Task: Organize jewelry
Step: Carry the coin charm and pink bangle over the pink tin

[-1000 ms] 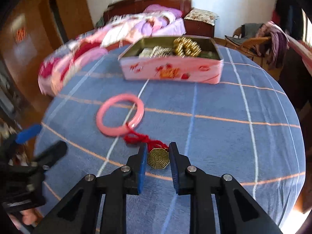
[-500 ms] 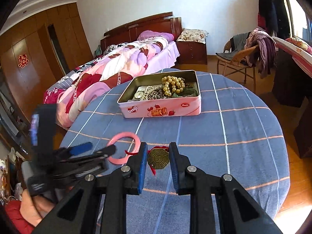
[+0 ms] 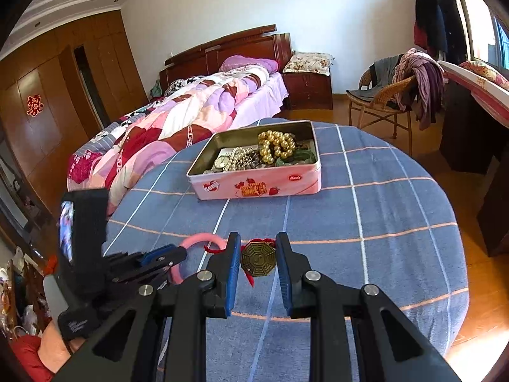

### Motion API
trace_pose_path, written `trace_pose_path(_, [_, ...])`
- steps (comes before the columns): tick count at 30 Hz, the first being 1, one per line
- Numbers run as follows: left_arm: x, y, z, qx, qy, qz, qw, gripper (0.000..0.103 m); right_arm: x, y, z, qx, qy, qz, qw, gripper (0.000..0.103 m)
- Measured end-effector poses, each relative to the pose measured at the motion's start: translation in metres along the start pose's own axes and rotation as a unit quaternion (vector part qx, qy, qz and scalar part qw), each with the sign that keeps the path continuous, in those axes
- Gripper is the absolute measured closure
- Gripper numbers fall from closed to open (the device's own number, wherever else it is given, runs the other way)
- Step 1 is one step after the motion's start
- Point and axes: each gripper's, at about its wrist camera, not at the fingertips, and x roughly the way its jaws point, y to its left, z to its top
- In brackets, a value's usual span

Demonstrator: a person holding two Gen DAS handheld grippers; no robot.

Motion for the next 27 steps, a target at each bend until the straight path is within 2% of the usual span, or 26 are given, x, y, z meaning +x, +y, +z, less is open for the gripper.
trace_pose_path(7, [-0.037,0.001,-0.001,0.001,-0.056,-0.016,0.9983,0.092,-0.013,-0.004,0.006,0.016,-0.023,-0.001,1.000,0.080])
trace_pose_path(10, [-0.047,0.006,0.003,-0.007,-0.067,-0.028,0.9973,0.092,-0.016,-0.002,0.009,0.017,-0.029,-0.001,0.999,0.080])
trace_pose_path(27, [-0.093,0.004,0.032,-0.007,-0.143,-0.042,0.9889,0.092,-0.039,0.003,0.040,0.012,-0.077,0.004,0.997,0.080])
